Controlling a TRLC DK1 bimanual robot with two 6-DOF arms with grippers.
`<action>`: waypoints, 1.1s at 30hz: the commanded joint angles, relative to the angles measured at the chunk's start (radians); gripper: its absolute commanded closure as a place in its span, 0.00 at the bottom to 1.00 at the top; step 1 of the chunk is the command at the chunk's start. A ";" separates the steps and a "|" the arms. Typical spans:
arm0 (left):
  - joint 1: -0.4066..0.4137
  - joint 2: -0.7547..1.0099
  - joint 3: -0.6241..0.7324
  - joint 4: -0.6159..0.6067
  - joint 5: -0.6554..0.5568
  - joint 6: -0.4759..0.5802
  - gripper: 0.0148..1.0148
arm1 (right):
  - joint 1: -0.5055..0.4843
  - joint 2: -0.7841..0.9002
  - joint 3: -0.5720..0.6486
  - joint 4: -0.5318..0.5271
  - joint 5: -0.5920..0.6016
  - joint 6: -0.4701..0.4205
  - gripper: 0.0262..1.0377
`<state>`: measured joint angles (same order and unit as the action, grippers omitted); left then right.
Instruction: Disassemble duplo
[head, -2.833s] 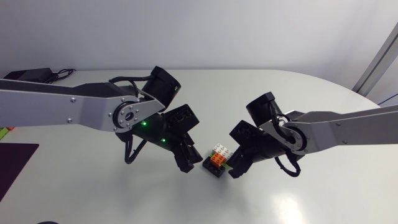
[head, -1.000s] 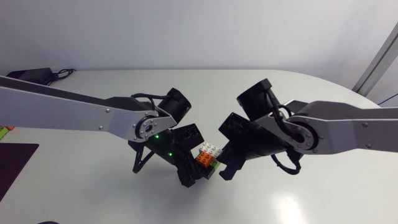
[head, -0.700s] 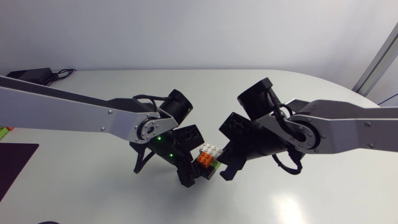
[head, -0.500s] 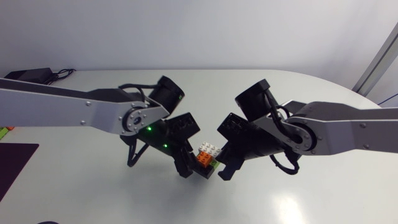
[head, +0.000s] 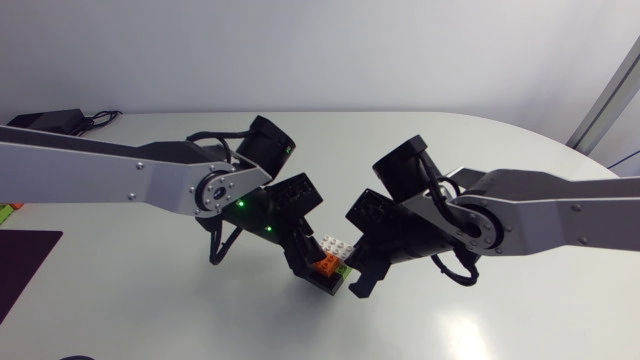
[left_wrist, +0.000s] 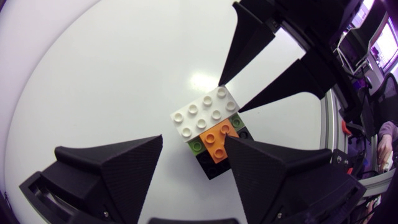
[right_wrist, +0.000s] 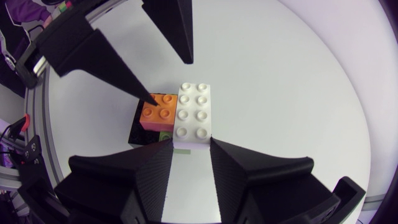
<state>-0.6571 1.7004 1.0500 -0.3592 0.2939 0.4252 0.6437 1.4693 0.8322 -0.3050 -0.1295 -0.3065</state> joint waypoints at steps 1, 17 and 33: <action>-0.029 0.033 -0.025 0.005 -0.016 -0.008 0.34 | 0.010 -0.001 -0.013 0.009 0.002 0.010 0.76; -0.079 0.074 -0.045 0.012 -0.116 0.015 0.34 | 0.001 -0.010 -0.025 0.012 -0.002 0.007 0.76; -0.090 -0.127 -0.068 -0.032 -0.061 0.032 0.20 | -0.092 -0.251 -0.188 -0.105 -0.091 -0.144 0.06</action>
<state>-0.7258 1.5726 1.0153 -0.3717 0.2249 0.4335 0.5495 1.2186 0.7017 -0.3874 -0.2131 -0.4030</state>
